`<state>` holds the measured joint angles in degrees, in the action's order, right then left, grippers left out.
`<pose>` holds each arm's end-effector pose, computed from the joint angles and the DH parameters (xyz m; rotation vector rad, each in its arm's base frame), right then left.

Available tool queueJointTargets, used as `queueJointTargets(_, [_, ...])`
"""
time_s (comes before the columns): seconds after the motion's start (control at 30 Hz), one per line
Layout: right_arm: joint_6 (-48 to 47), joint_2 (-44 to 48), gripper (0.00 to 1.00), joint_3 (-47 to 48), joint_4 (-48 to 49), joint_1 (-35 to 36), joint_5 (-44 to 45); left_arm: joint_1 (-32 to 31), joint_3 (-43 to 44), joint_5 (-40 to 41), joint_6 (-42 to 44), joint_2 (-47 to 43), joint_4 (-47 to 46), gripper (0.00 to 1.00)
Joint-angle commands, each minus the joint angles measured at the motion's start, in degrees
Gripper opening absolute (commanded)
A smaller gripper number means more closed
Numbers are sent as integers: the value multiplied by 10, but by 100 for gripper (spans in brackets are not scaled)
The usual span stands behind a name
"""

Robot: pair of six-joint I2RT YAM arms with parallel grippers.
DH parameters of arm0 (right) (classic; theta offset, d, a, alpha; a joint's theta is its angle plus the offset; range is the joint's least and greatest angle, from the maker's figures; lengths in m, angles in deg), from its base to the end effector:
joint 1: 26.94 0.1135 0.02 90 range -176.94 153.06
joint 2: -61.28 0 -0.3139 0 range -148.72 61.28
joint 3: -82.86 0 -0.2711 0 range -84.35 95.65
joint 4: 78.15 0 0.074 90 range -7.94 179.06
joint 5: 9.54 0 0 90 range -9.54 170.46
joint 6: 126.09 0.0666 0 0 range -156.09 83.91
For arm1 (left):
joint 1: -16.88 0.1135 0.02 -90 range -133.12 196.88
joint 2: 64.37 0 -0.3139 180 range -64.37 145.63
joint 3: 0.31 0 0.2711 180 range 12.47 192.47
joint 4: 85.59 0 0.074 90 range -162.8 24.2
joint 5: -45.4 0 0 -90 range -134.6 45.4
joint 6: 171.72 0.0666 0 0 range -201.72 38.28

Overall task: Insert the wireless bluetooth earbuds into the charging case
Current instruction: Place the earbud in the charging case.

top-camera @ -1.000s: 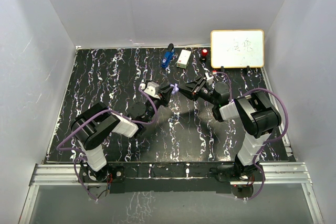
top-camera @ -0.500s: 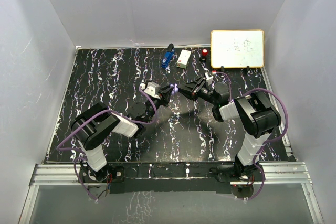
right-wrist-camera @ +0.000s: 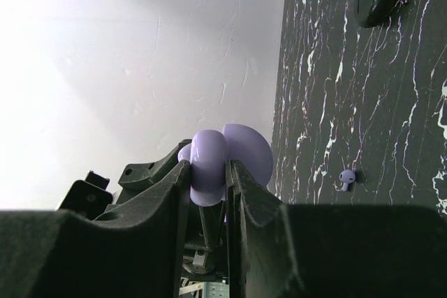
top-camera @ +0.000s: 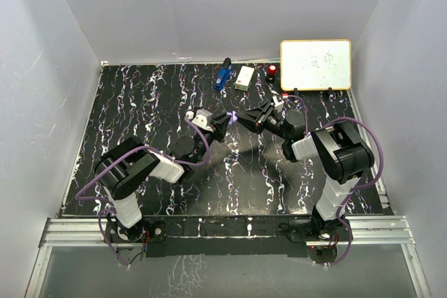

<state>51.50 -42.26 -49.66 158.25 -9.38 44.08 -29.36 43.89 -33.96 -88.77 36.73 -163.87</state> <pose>0.3432 0.1500 0.1945 0.5571 1.8541 1.8355 0.2567 -0.2503 0.2453 0.2528 1.2077 -0.7017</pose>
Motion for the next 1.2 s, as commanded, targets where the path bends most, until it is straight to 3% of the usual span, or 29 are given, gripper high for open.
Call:
queueJointTargets(0.0, [5,6,0,-4,43,2,-5,-2,7,10,0,-11,-112,0])
queueJointTargets(0.23, [6,7,0,-4,43,2,-4,-1,2,12,-6,-13,-113,1])
queueJointTargets(1.17, [8,7,0,-1,44,2,-4,-2,-9,12,-7,-27,-112,34])
